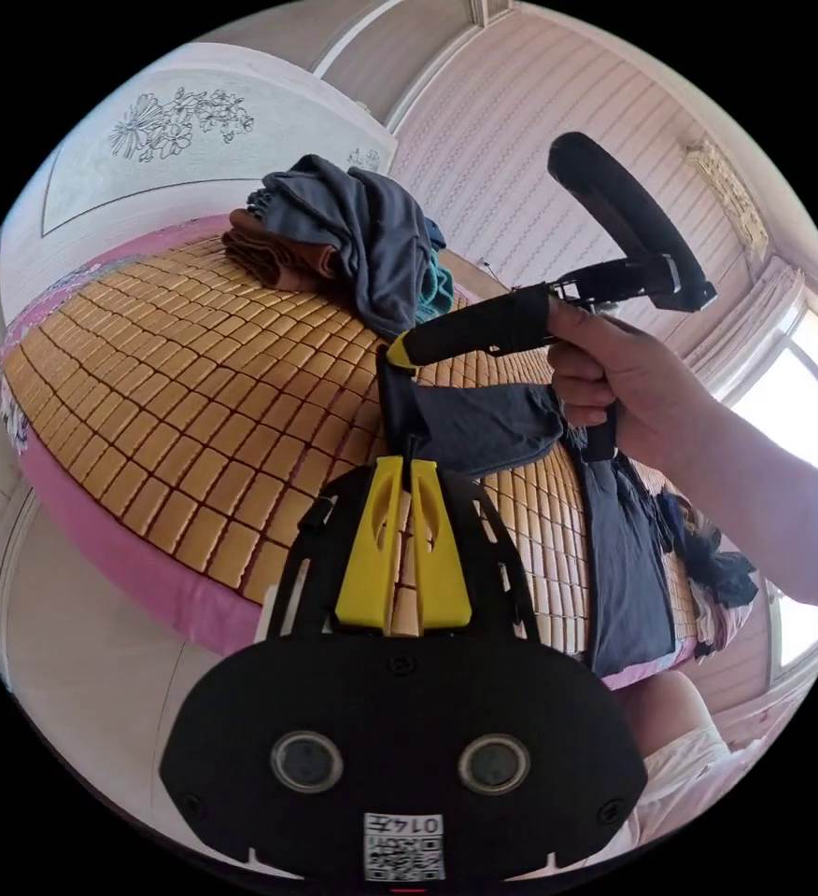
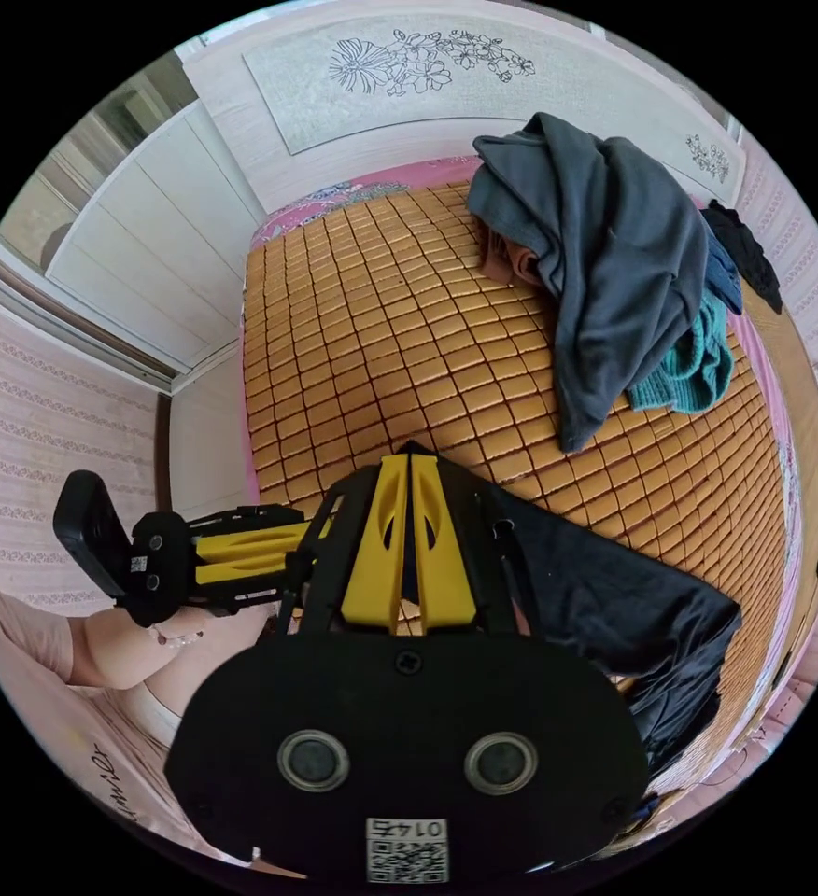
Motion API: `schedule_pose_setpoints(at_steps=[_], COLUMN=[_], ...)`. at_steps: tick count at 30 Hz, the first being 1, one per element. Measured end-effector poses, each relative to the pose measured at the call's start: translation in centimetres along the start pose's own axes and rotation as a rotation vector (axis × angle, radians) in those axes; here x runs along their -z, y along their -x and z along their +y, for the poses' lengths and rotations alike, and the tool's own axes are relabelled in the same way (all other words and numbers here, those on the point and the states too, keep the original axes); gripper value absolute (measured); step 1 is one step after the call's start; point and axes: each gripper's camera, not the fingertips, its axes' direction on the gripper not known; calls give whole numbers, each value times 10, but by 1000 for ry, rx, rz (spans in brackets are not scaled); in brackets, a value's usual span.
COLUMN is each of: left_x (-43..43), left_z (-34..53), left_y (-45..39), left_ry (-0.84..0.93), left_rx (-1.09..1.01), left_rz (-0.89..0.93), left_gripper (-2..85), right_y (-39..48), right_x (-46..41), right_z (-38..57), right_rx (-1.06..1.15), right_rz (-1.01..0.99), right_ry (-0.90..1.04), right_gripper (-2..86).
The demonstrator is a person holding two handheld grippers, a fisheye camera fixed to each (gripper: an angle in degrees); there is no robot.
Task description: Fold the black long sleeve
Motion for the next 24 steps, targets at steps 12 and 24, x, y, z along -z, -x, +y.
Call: schedule_pose_setpoints(at_steps=[12, 24], left_x=[-9, -75], left_z=[-7, -5], left_y=[67, 34], left_ry=[-22, 37], left_rx=[277, 136], left_rz=[-50, -143], left_gripper=[12, -9], right_y=[-18, 6], right_x=[-24, -42], right_z=[-6, 11], right_rx=[-65, 9], right_rz=[1, 197], right_ry=[60, 80], right_gripper=[54, -3])
